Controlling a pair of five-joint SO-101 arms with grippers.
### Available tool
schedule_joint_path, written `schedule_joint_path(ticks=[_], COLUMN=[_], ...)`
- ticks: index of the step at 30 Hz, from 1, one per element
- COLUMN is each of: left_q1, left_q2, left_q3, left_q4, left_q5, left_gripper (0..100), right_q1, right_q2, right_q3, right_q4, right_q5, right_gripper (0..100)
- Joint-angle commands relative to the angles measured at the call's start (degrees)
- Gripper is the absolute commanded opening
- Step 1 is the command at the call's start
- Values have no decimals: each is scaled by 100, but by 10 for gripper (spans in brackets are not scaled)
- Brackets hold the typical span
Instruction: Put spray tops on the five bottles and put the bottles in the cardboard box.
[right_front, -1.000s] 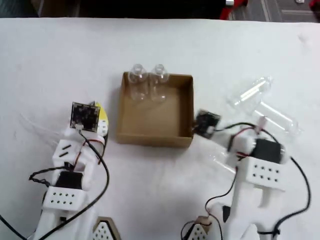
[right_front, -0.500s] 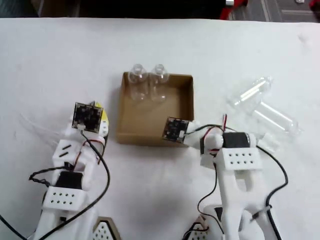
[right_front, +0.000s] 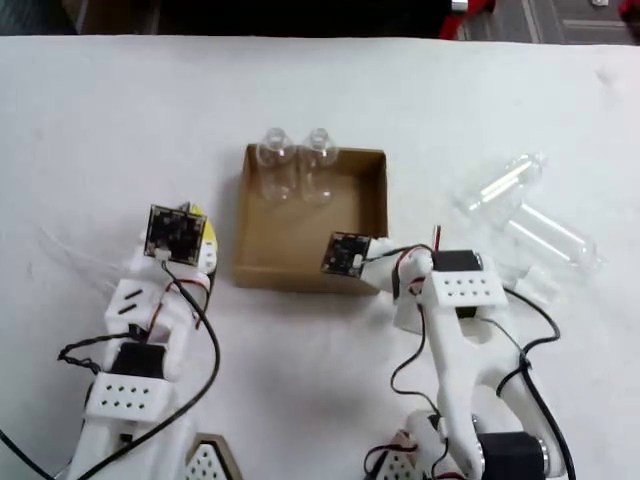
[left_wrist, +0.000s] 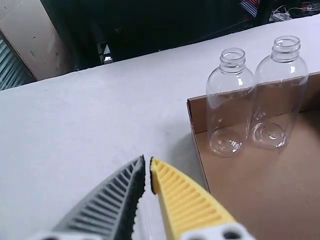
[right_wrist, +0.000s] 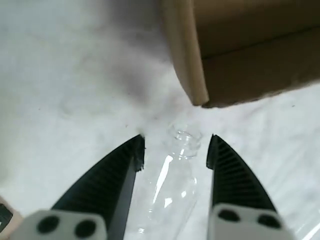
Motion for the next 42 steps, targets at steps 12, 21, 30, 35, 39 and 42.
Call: schedule_joint_path(ticks=[12,21,30,35,39,42], left_q1=[31,40,40,40,48,31], left_q2=[-92,-92,-92,-92,-92,-92], left_q3=[-70,-70,-70,-62,-53,-53], left_q4=[-176,-176,-176,-176,-176,-167], left_q5=[-70,-70,-70,-70,-70,-70], left_gripper=[24,24,24,24,24,24], right_q1=[119,127,127,75,-110,-110], right_q2=[75,-400,-2484,-3442,-3890,-4075], right_q3=[448,229,-1011,-1521,-1758,-1776], right_q4=[-945,-708,796,796,611,321], right_q5=[-44,-53,-422,-1547,-2426,-2980], right_gripper=[65,16,16,16,16,16])
